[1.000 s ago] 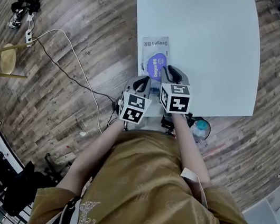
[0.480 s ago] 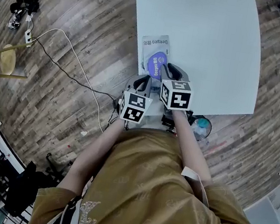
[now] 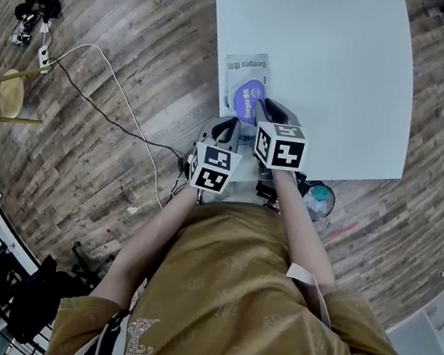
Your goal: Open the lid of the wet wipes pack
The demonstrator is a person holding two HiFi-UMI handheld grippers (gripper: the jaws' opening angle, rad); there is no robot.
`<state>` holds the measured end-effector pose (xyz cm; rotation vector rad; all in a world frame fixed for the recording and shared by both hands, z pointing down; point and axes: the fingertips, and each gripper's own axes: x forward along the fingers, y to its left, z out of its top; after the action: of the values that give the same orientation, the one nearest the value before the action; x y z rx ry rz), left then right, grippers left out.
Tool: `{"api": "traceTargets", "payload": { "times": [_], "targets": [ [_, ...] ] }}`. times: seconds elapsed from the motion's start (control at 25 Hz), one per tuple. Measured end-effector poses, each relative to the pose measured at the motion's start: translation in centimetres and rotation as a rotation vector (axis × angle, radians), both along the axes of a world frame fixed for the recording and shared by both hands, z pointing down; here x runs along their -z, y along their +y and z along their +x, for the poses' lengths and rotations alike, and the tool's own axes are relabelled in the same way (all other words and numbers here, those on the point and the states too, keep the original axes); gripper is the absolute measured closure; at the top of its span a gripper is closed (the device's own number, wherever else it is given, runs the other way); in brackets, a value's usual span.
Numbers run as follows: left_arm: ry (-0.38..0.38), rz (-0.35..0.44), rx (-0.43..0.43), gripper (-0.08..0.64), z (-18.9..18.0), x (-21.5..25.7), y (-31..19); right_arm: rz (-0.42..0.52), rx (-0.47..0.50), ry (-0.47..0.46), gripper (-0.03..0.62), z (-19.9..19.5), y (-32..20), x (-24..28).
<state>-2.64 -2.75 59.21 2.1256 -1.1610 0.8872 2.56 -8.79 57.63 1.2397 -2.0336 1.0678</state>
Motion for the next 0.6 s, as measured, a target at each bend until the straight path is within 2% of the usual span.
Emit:
{"api": "traceTargets", "payload": {
  "times": [0.16,0.4,0.6],
  "targets": [
    [0.002,0.000,0.003,0.555,-0.43,-0.02,-0.09,-0.041,-0.006,-0.033,0.528,-0.32,-0.12,-0.35],
    [-0.003,0.001,-0.001,0.555,-0.43,-0.12,0.02,-0.054,-0.014,-0.049,0.529,-0.24,0.01,-0.53],
    [-0.015,0.007,-0.014,0.555,-0.13,0.00,0.05,-0.084,-0.023,-0.107,0.547,0.31,-0.07,-0.40]
  ]
}}
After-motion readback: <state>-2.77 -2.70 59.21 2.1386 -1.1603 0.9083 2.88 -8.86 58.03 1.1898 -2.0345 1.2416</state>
